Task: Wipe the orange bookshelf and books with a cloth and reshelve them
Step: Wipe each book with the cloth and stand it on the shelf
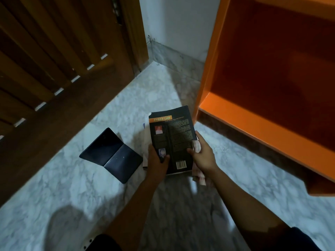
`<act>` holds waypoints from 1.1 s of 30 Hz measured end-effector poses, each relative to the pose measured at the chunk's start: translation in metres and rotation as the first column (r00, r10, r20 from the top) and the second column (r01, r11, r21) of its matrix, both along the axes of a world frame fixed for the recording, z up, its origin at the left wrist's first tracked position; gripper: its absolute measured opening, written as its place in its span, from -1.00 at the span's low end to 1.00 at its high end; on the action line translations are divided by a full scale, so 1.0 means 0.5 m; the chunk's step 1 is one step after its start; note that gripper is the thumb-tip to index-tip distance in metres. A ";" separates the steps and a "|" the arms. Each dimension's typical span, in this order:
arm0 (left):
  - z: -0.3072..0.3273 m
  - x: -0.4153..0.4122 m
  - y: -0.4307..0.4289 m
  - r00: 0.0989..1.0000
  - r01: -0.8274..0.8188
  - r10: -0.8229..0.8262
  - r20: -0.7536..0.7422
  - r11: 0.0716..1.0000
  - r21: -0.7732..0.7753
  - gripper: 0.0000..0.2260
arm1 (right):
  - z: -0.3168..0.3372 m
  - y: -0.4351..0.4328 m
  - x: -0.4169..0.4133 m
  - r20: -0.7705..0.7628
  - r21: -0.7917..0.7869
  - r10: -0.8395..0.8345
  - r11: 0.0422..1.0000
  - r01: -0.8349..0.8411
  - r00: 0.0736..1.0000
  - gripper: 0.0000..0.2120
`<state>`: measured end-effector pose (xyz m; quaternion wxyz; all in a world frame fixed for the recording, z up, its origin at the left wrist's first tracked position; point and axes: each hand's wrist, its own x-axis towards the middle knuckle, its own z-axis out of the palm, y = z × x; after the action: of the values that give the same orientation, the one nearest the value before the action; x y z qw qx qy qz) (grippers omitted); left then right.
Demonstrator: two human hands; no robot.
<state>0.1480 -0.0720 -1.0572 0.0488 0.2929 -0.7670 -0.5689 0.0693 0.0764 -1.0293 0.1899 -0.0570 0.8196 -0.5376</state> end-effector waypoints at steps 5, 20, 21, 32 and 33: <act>0.014 -0.006 0.027 0.999 -0.037 0.038 -0.011 0.997 0.073 -0.54 | 0.053 0.036 -0.003 0.048 -0.097 0.059 0.994 -0.054 0.997 -0.35; 0.239 -0.027 -0.017 0.954 -0.006 0.184 -0.238 0.801 0.598 -0.63 | 0.263 0.082 -0.008 0.006 -0.390 0.173 0.907 -0.157 0.985 -0.39; 0.261 -0.028 -0.016 0.947 0.017 0.186 -0.263 0.787 0.617 -0.62 | 0.278 0.088 -0.011 -0.018 -0.372 0.179 0.912 -0.173 0.984 -0.39; 0.467 -0.018 0.031 0.872 0.031 0.252 -0.419 0.827 0.561 -0.53 | 0.431 0.101 0.003 -0.408 -0.075 0.016 0.996 -0.050 0.913 -0.40; 0.482 -0.011 0.035 0.867 0.044 0.239 -0.436 0.836 0.546 -0.53 | 0.447 0.098 0.009 -0.461 -0.070 0.009 0.996 -0.047 0.887 -0.40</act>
<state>0.1426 -0.0547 -0.8163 0.1862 0.1816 -0.5213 -0.8128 0.0739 0.1252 -0.8056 -0.0045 -0.2020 0.8183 -0.5381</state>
